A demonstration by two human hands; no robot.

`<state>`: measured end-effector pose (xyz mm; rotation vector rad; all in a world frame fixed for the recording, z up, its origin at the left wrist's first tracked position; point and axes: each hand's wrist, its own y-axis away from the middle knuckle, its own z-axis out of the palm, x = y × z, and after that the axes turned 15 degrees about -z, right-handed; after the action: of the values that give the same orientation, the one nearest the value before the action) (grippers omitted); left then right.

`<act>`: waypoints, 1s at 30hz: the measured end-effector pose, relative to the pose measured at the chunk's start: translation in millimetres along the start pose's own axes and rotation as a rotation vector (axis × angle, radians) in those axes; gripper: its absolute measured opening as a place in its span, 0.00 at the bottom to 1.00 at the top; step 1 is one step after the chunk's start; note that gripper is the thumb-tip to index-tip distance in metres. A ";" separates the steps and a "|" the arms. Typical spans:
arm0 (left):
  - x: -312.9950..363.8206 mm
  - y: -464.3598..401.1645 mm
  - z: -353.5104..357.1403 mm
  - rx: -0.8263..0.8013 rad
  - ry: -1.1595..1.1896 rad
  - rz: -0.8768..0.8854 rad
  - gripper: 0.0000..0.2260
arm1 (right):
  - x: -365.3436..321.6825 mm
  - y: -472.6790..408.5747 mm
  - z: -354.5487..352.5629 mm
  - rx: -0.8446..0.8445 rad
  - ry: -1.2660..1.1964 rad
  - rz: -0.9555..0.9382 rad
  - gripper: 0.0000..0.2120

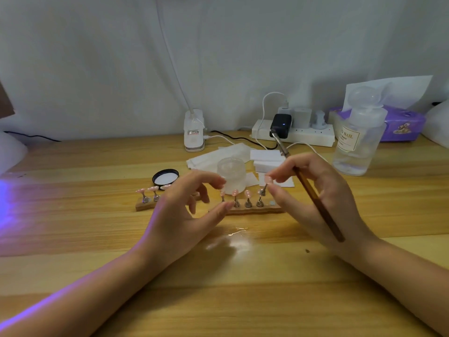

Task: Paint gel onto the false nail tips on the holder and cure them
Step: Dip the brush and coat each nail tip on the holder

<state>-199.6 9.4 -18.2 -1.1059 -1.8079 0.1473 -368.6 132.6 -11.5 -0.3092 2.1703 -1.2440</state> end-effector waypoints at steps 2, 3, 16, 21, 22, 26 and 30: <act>-1.0 -0.7 0.7 0.025 -0.031 -0.051 0.19 | 7.0 0.1 -6.6 -0.044 0.054 0.025 0.09; -1.8 -1.2 1.3 0.014 -0.036 -0.076 0.21 | 10.5 0.3 -9.1 -0.069 0.080 0.030 0.09; -11.7 -2.2 4.7 -0.216 -0.090 -0.232 0.23 | 17.1 2.2 -10.8 -0.256 0.219 0.028 0.09; -14.2 -2.8 3.7 -0.230 -0.125 -0.260 0.23 | 13.5 -2.7 -19.5 -0.232 0.292 0.059 0.12; -15.2 -2.6 3.6 -0.229 -0.143 -0.258 0.23 | 14.7 -3.9 -23.1 -0.244 0.374 0.050 0.12; -16.4 -2.3 3.8 -0.228 -0.197 -0.254 0.23 | 19.4 -4.9 -31.5 -0.427 0.661 0.054 0.10; -15.0 -2.1 3.7 -0.217 -0.196 -0.242 0.24 | 21.3 -2.5 -31.4 -0.519 0.644 0.107 0.10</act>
<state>-202.1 -1.6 -29.0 -1.0391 -2.1574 -0.0899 -404.8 143.0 -6.1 0.0181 3.0117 -0.7574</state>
